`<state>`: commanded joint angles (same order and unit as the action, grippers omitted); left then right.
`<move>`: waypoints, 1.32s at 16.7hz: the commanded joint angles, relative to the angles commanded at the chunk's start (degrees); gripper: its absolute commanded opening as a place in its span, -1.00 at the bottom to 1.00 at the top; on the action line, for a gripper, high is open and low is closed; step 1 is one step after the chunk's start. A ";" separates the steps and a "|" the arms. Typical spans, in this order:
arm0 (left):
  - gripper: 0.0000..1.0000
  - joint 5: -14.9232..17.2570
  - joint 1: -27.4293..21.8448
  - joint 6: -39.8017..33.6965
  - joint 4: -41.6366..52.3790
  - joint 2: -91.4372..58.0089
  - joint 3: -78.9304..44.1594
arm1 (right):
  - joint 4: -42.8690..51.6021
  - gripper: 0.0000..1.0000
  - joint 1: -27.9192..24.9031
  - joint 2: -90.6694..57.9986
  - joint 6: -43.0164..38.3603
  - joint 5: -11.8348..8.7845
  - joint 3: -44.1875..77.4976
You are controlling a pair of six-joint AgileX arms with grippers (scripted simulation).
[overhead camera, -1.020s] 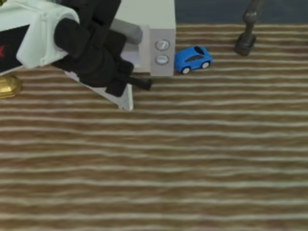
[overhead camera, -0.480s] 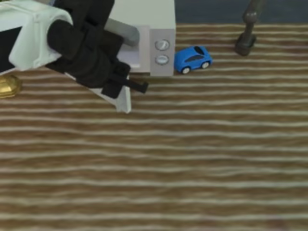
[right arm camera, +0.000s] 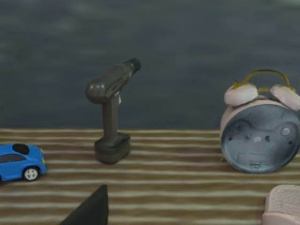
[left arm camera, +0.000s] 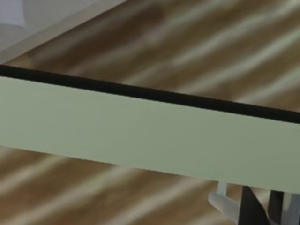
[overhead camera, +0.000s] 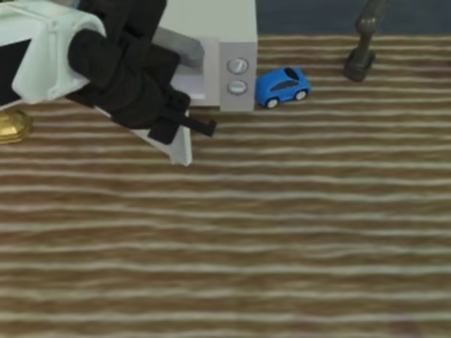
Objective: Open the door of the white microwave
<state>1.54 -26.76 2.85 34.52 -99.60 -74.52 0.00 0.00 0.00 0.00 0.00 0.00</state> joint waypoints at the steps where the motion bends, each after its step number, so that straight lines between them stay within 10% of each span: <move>1: -1.00 0.00 0.00 0.00 0.00 0.00 0.00 | 0.00 1.00 0.00 0.00 0.00 0.00 0.00; 22: -1.00 5.16 3.29 8.92 0.23 3.61 4.04 | 0.00 1.00 0.00 0.00 0.00 0.00 0.00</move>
